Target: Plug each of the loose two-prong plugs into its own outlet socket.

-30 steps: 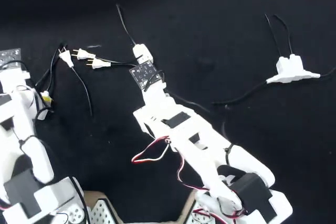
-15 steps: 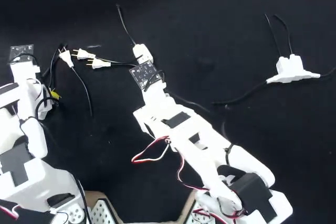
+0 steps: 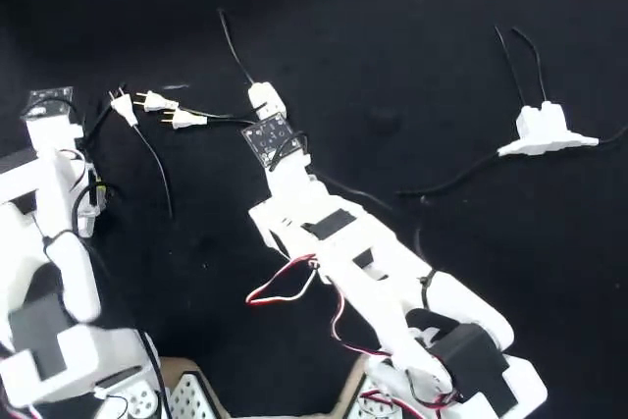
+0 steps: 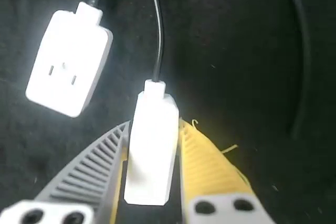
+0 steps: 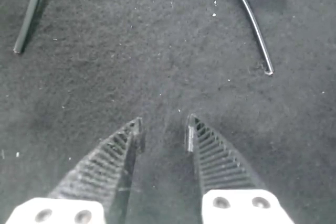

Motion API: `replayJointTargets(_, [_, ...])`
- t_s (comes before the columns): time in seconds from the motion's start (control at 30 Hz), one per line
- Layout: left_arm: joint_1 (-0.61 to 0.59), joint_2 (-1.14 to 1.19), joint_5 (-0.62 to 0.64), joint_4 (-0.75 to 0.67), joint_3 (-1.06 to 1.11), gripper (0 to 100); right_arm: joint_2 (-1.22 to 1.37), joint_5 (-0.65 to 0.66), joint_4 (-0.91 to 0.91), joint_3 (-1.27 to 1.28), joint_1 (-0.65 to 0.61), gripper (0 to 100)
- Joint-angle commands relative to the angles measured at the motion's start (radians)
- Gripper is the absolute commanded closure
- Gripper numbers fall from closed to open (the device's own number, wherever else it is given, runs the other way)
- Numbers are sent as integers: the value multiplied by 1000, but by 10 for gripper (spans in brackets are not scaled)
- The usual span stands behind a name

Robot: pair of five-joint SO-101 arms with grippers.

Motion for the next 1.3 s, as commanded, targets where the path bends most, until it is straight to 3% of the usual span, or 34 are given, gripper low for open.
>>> replayJointTargets(0.0, [35,-186,6,115,-47,970,1,9,-26,-51,-12,874])
replayJointTargets(0.3, [163,-559,11,428,-39,970,-7,9,-20,-47,-8,874])
replayJointTargets(0.4, [232,-663,77,445,33,970,-7,9,-20,-50,28,874])
replayJointTargets(0.53, [371,-735,97,318,225,970,-8,8,-18,-53,68,874])
replayJointTargets(0.73, [527,-738,14,117,410,970,-65,3,-14,-41,98,874])
replayJointTargets(1.07, [639,-738,75,-31,455,964,-105,0,-6,-33,147,874])
replayJointTargets(1.27, [639,-738,84,-161,578,837,-105,0,-6,-33,147,874])
